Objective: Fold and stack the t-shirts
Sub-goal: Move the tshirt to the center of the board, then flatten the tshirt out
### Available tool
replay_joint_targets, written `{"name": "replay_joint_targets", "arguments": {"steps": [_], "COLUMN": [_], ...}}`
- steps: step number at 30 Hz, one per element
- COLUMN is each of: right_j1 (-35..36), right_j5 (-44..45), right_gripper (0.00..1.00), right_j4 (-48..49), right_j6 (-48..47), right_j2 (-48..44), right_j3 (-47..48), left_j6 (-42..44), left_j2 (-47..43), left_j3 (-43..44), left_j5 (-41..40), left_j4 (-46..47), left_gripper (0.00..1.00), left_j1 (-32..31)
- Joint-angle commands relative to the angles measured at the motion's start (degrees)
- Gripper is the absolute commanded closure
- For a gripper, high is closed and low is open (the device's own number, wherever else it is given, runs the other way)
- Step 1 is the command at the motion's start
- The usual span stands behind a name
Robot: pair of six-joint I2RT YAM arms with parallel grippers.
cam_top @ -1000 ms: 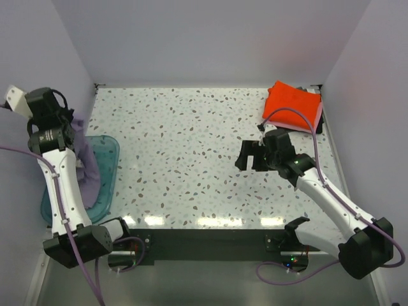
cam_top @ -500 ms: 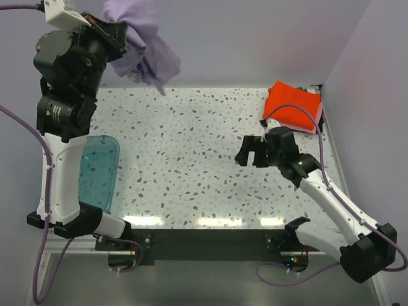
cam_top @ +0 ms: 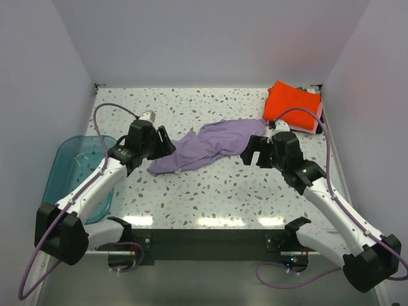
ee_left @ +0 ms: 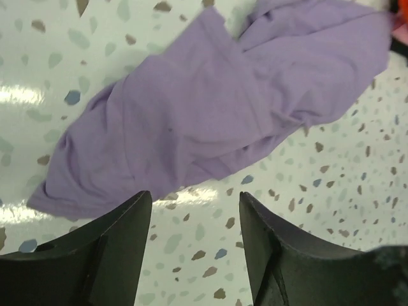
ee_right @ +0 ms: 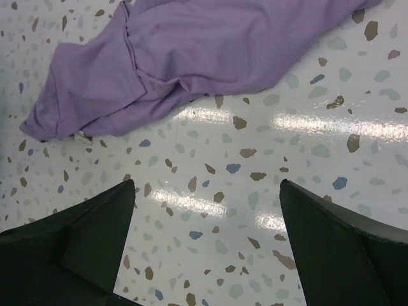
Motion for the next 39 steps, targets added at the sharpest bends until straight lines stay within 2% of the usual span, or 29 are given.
{"name": "replay_joint_targets", "arguments": {"steps": [1, 5, 9, 11, 16, 20, 26, 33, 39], "right_j1": [0.04, 0.04, 0.04, 0.04, 0.04, 0.04, -0.05, 0.04, -0.05], "right_j5": [1.72, 2.33, 5.40, 6.90, 7.60, 9.18, 10.06, 11.21, 11.29], "right_gripper": [0.01, 0.01, 0.02, 0.06, 0.10, 0.11, 0.11, 0.11, 0.11], "right_j4": [5.03, 8.37, 12.50, 13.30, 14.44, 14.09, 13.83, 13.30, 13.30], "right_j6": [1.28, 2.15, 2.33, 1.63, 1.37, 1.63, 2.07, 2.33, 2.33], "right_j2": [3.01, 10.81, 18.02, 21.20, 29.28, 30.53, 28.33, 26.49, 26.31], "right_j3": [-0.67, 0.47, 3.37, 6.60, 11.02, 11.73, 9.36, 7.77, 7.33], "left_j6": [-4.28, -6.66, -7.19, -7.02, -3.86, -3.06, -2.36, -2.45, -3.76], "left_j2": [-4.68, -2.05, 3.29, 6.11, 17.80, 26.76, 34.50, 41.02, 41.99], "left_j3": [-2.45, -4.12, -5.71, -3.70, 5.43, 10.37, 17.49, 23.99, 24.18], "left_j5": [-2.80, -2.56, 0.86, 2.89, 1.58, -0.61, -5.53, -10.81, -15.20], "left_j4": [4.76, 4.66, 10.02, 12.47, 12.49, 12.14, 9.94, 5.38, 2.38], "left_gripper": [0.38, 0.44, 0.50, 0.52, 0.53, 0.54, 0.55, 0.60, 0.64], "left_j1": [-0.08, -0.17, -0.17, -1.13, -5.69, -8.43, -11.94, -15.37, -16.34]}}
